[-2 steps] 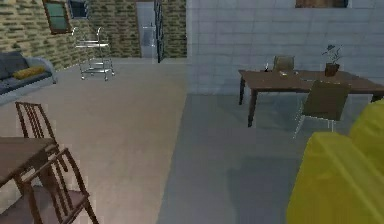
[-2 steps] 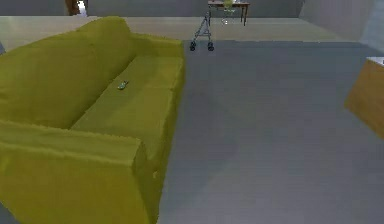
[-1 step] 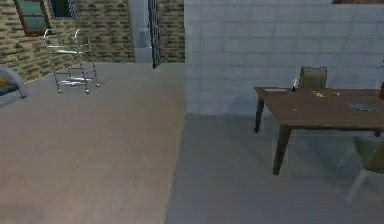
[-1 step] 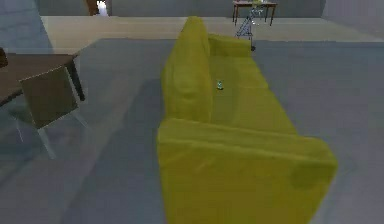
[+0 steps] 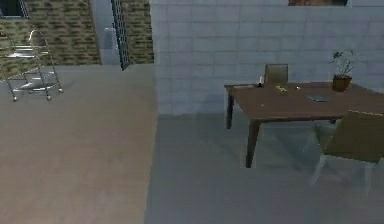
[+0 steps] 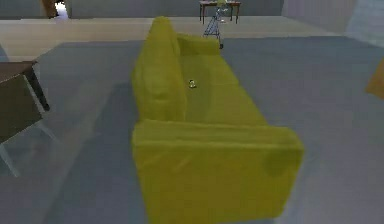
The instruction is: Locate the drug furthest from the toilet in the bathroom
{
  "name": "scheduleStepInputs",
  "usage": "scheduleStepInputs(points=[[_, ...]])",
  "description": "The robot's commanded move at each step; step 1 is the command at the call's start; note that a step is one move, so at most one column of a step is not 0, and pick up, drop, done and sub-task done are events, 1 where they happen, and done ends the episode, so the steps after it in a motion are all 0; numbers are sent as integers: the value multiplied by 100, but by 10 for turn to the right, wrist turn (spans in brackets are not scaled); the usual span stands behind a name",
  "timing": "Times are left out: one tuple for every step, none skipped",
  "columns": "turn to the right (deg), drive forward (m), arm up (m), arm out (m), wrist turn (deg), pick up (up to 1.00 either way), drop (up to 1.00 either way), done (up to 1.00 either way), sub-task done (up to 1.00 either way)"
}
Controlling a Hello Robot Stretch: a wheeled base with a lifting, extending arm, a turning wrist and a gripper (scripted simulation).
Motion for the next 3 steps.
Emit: scheduleStepInputs(points=[[0, 20, 0, 0, 0, 0, 0, 0, 0], [-240, 0, 0, 0, 0, 0, 0, 0, 0], [0, 100, 0, 0, 0, 0, 0, 0, 0]])
